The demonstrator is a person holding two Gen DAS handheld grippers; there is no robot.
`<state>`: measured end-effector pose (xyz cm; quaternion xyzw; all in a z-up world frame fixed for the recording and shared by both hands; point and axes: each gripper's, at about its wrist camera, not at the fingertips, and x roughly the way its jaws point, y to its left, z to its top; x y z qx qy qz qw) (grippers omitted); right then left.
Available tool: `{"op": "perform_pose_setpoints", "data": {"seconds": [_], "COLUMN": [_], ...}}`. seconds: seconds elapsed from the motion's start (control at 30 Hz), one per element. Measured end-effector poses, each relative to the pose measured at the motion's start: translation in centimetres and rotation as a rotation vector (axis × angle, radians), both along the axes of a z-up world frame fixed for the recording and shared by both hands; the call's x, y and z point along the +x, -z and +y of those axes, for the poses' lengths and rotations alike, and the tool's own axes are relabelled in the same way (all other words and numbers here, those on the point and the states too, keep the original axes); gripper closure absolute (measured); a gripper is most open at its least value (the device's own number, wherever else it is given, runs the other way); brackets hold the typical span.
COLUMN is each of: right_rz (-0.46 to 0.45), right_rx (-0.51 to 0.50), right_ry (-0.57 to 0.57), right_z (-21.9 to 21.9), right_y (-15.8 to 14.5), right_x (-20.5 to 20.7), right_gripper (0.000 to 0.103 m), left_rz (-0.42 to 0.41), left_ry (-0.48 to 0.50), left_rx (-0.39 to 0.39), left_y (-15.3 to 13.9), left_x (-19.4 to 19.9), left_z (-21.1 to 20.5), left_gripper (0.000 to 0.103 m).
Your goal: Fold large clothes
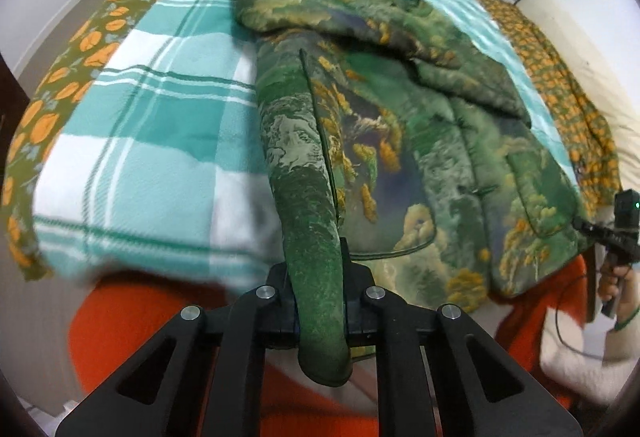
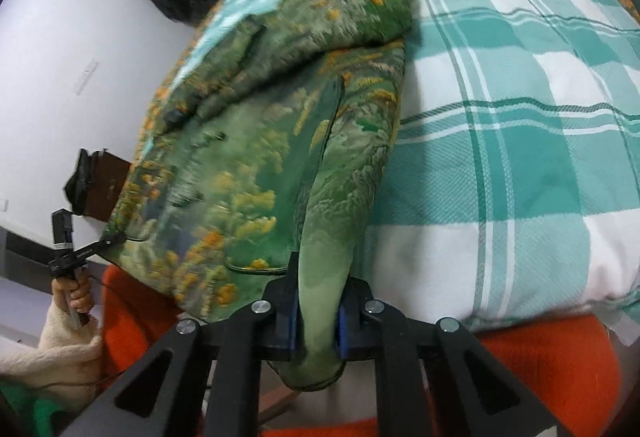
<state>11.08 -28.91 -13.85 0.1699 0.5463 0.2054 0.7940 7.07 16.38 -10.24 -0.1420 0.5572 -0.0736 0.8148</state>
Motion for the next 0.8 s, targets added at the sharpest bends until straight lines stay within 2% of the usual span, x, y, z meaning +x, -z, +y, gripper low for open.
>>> {"op": "perform_pose_setpoints", "data": {"seconds": [0.2,0.27,0.37,0.47,0.53,0.67,0.73,0.8], "right_rz": [0.054,0.068,0.061,-0.011,-0.077,-0.157,-0.182,-0.199], "right_rx": [0.140,0.201,0.324,0.406,0.423,0.424,0.400,0.320], "right_ry": [-0.024,-0.019,0.022,0.061,0.092,0.150,0.187,0.230], "right_z": [-1.2,-1.8,-2.3,-2.8,-3.0,-2.8,-2.1,-1.2], "right_y": [-3.9,-4.8,-6.6,-8.4,-9.2,-8.4,-7.0,-5.2], "right_x": [-4.1,-5.4,-5.8,-2.5,1.6,9.1,13.1,16.2], "right_gripper": [0.091,0.091,0.091,0.091,0.091,0.091,0.091,0.089], "left_rz": [0.032,0.028,-0.034,-0.149,-0.188,-0.197,-0.202,-0.202], "left_ry": [0.069,0.062,0.022,-0.027,-0.079,-0.229,-0.263,-0.264], "left_rx": [-0.028,-0.082,-0.150,-0.205,-0.219,-0.274,-0.240,-0.187], "left_y": [-3.2,-4.4,-7.2,-10.0,-10.5,-8.5,-6.7,-5.2], "left_x": [-6.0,-7.4,-6.9,-2.7,1.2,10.0,14.1,16.8], "left_z": [0.4,0.7,1.8,3.4,4.5,6.6,6.1,5.1], "left_gripper": [0.092,0.092,0.092,0.092,0.092,0.091,0.085,0.077]}}
